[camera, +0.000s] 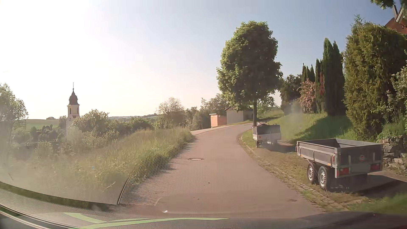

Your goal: Follow the waypoints while adhering to traffic rules and regulations

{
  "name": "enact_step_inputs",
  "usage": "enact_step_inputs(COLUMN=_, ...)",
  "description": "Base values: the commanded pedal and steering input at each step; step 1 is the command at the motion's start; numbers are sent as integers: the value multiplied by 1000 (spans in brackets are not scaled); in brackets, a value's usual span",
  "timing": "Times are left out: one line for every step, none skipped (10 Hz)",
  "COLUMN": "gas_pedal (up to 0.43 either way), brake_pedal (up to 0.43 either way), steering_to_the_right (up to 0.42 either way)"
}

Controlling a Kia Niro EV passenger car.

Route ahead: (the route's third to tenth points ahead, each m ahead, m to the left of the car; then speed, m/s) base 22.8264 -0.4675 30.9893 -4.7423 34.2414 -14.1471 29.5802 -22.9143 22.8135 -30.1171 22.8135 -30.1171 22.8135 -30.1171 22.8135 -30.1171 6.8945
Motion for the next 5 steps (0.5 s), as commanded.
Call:
enact_step_inputs(gas_pedal=20, brake_pedal=0, steering_to_the_right=13)
enact_step_inputs(gas_pedal=20, brake_pedal=0, steering_to_the_right=13)
enact_step_inputs(gas_pedal=20, brake_pedal=0, steering_to_the_right=15)
enact_step_inputs(gas_pedal=20, brake_pedal=0, steering_to_the_right=15)
enact_step_inputs(gas_pedal=20, brake_pedal=0, steering_to_the_right=15)
